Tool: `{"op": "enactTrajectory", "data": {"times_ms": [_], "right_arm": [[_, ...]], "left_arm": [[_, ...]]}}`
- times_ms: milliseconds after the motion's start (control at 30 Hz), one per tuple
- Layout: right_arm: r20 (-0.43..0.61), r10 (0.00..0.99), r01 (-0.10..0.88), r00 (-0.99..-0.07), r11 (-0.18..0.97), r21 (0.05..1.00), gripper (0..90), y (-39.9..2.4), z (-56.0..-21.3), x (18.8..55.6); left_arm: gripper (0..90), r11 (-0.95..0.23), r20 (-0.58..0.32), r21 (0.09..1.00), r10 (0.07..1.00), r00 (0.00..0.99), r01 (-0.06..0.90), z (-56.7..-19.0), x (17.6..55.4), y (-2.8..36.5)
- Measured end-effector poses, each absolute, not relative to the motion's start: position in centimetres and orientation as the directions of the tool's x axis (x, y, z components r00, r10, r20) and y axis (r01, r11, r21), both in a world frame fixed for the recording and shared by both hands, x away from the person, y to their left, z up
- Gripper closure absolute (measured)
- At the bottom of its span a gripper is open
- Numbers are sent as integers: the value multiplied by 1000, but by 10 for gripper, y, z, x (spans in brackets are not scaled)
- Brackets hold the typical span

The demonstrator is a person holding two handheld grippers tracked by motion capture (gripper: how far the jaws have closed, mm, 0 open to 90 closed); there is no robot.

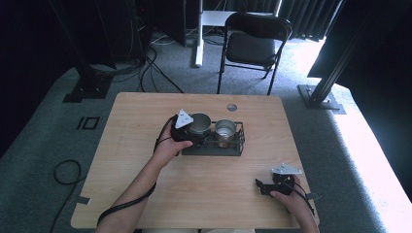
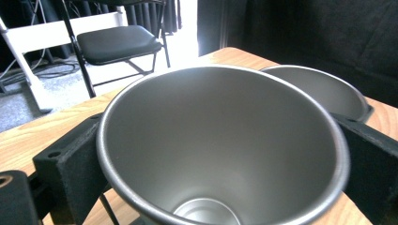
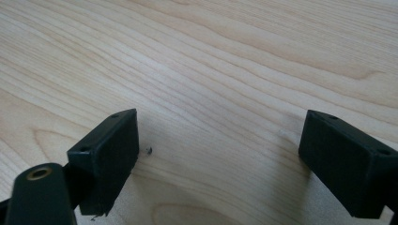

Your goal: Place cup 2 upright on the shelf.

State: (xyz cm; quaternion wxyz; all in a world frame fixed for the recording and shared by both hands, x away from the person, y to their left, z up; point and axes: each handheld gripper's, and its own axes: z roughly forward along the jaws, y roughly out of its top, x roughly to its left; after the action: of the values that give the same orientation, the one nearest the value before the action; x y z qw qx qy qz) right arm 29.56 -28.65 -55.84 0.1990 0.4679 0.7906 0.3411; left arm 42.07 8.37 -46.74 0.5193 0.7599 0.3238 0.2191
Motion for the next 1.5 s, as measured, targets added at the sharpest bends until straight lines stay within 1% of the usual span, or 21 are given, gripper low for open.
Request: {"op": "enactTrajectory", "data": {"times_ms": [300, 367, 567, 700, 833, 1333, 1500], "right_arm": [[4, 876, 604, -483, 330, 725, 123, -287, -558, 296], [4, 876, 604, -483, 330, 726, 122, -287, -558, 296], [4, 876, 604, -483, 329, 726, 122, -286, -558, 296], [4, 876, 604, -483, 330, 726, 122, -286, -558, 296], [3, 875, 603, -484, 331, 726, 122, -287, -558, 296], [4, 876, 604, -483, 330, 726, 122, -286, -559, 296], [5, 876, 604, -482, 329, 726, 122, -286, -558, 296]], "left_arm": [[25, -273, 4, 917, 735, 678, 291, -464, 411, 100], [25, -280, 19, 917, 740, 672, 282, -464, 408, 105], [25, -274, 27, 920, 758, 652, 280, -460, 401, 118], [25, -250, 5, 927, 755, 656, 281, -456, 392, 130], [25, -270, 9, 917, 751, 660, 295, -458, 388, 138], [25, -270, -13, 903, 761, 649, 335, -468, 377, 158], [25, -268, -14, 900, 770, 638, 344, -471, 371, 170]]}}
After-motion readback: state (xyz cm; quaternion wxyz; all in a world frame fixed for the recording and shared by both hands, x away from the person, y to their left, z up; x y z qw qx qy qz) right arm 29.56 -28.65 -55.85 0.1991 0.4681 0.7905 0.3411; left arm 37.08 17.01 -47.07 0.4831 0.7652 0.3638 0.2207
